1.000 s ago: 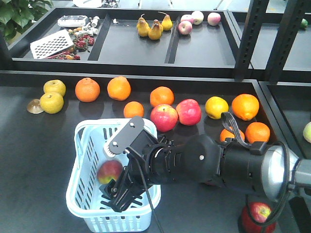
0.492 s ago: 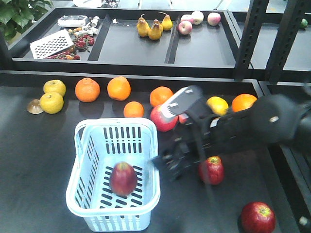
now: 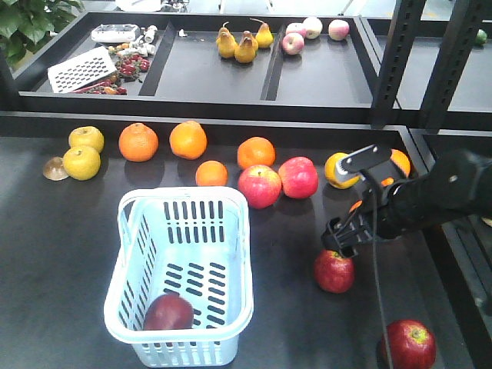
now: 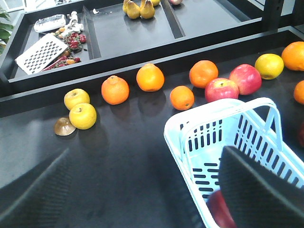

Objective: Pick three apples into basket with both arms
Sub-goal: 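Move the right gripper to the red apple beside the oranges and grasp it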

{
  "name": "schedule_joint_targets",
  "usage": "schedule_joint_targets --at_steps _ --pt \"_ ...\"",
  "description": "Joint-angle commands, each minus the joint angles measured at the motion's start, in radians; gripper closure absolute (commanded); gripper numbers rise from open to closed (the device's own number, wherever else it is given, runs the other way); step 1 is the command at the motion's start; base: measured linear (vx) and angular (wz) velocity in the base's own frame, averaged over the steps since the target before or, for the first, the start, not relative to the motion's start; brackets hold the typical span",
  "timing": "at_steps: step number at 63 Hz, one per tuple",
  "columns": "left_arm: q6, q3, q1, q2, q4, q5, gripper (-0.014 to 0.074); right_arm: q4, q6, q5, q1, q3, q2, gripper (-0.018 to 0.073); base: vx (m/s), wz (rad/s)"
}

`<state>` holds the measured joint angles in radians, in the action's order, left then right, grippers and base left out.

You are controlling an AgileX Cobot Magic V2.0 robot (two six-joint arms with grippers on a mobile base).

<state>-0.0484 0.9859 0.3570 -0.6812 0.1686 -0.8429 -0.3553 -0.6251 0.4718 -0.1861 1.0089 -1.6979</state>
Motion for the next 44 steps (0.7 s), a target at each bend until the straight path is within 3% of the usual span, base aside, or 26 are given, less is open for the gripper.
schedule_joint_targets --at_steps 1,21,44 --pt "-0.010 0.028 -0.003 0.000 0.003 0.062 0.0006 -0.007 0.006 -0.087 0.006 0.033 -0.012 -0.0120 0.00 0.00" --pt "-0.010 0.028 -0.003 0.000 0.003 0.062 0.0006 -0.007 0.017 -0.232 0.006 0.034 -0.156 -0.0113 0.00 0.00" --pt "-0.010 0.028 -0.003 0.000 0.003 0.062 0.0006 -0.017 0.023 -0.243 0.006 0.034 -0.283 -0.0099 0.00 0.00"
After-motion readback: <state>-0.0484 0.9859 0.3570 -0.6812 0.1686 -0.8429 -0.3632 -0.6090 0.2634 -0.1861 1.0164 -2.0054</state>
